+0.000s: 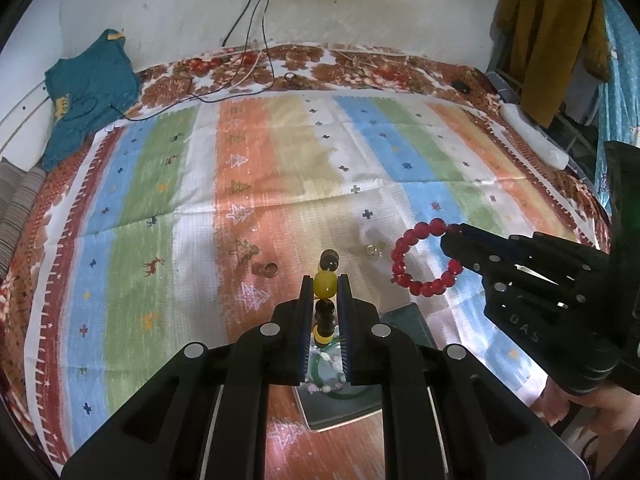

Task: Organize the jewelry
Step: 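Lift the yellow-and-black bracelet with the left tool while the right tool lifts the red bracelet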

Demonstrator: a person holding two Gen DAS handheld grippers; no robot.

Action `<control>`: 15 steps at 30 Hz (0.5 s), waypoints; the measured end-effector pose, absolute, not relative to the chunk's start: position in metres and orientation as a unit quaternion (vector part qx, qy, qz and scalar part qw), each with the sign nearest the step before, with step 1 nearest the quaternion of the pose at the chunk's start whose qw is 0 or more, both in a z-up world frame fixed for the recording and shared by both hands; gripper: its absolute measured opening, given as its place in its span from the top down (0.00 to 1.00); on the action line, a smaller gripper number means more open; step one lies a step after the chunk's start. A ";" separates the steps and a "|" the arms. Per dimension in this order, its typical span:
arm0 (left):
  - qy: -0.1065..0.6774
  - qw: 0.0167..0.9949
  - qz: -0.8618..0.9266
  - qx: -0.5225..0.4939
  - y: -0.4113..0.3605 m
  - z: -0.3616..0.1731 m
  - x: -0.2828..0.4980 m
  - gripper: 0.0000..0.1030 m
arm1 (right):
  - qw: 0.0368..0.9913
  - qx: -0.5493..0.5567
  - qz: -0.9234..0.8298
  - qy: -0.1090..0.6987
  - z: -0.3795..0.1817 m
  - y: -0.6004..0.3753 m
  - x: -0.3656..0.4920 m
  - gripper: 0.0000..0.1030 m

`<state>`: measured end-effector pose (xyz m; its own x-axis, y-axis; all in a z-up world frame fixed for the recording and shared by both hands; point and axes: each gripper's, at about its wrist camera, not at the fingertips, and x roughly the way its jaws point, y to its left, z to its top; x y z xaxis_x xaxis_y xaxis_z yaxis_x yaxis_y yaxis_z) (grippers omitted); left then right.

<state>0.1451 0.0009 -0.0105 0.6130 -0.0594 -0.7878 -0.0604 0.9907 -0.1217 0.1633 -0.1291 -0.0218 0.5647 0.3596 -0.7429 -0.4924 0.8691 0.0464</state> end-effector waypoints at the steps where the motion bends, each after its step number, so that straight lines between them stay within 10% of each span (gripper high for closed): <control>1: 0.438 0.896 -0.001 -0.069 0.001 -0.009 0.143 0.89 | 0.881 -0.084 0.243 0.398 -0.021 -0.129 0.162 0.86; 15: 0.425 0.903 -0.013 -0.066 -0.006 -0.002 0.118 0.89 | 0.883 -0.088 0.252 0.387 -0.016 -0.133 0.139 0.86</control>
